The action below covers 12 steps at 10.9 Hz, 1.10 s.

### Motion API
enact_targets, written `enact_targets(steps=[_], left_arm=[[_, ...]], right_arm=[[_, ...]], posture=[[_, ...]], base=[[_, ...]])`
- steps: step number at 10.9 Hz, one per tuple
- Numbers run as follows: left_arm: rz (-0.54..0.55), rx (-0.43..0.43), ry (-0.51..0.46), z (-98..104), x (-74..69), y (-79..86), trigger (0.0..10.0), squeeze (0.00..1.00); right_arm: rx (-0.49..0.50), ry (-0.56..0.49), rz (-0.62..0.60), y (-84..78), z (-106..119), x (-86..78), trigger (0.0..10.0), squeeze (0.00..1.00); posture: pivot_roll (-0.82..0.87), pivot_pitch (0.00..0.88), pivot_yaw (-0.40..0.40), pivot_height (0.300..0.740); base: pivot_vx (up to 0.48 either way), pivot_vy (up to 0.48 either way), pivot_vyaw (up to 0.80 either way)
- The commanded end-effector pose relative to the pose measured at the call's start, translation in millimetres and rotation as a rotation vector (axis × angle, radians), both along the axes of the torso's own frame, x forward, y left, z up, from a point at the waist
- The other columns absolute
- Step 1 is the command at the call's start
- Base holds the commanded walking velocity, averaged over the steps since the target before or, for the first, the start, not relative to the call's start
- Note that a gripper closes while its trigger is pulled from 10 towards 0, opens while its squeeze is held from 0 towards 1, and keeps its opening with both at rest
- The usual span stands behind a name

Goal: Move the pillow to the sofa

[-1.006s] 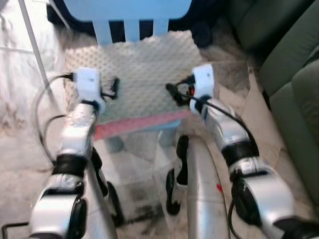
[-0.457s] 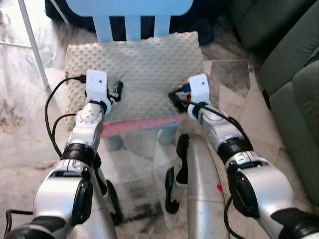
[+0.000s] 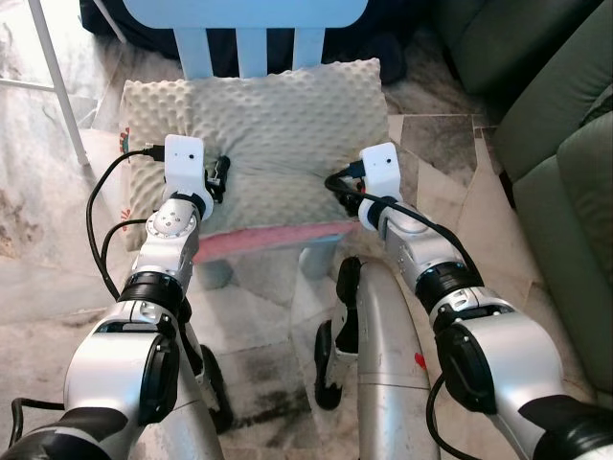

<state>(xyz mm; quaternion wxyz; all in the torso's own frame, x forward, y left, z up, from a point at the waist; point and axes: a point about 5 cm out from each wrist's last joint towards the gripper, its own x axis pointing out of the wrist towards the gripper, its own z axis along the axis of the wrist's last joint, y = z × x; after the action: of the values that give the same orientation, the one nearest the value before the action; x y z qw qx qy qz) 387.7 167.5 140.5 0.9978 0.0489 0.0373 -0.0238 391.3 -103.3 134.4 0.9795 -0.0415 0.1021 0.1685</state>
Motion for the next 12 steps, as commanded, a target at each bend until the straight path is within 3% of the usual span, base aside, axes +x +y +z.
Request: enact_targets(steps=[1,5,7,9,12], left_arm=[[0.012,-0.013,0.166,-39,-13.6,1.2,0.0,0.00],[0.036,-0.058,0.173,-39,-13.3,4.3,0.0,0.00],[0.032,-0.112,0.150,-31,-8.9,-0.3,0.0,0.00],[0.029,-0.122,0.129,-25,-5.5,-1.1,0.0,0.00],[0.023,-0.128,0.097,-14,-0.2,-1.6,0.0,0.00]], right_arm=[[-0.012,0.139,-0.034,-10.8,-32,-12.0,0.0,0.00],[-0.005,0.149,-0.013,-5.3,-34,-13.5,0.0,0.00],[0.038,0.125,-0.141,-23.7,-27,-7.9,0.0,0.00],[0.092,0.144,-0.182,-36.0,-22,-5.0,0.0,0.00],[0.098,0.127,-0.146,-30.6,-15,-2.0,0.0,0.00]], posture=[[0.00,0.447,-0.138,0.475],[-0.01,0.425,-0.150,0.475],[-0.01,0.415,-0.157,0.475],[-0.02,0.376,-0.161,0.475],[-0.02,0.283,-0.158,0.475]], base=[[0.000,0.000,0.00],[0.000,0.000,0.00],[0.000,0.000,0.00],[0.000,0.000,0.00],[0.000,0.000,0.00]])
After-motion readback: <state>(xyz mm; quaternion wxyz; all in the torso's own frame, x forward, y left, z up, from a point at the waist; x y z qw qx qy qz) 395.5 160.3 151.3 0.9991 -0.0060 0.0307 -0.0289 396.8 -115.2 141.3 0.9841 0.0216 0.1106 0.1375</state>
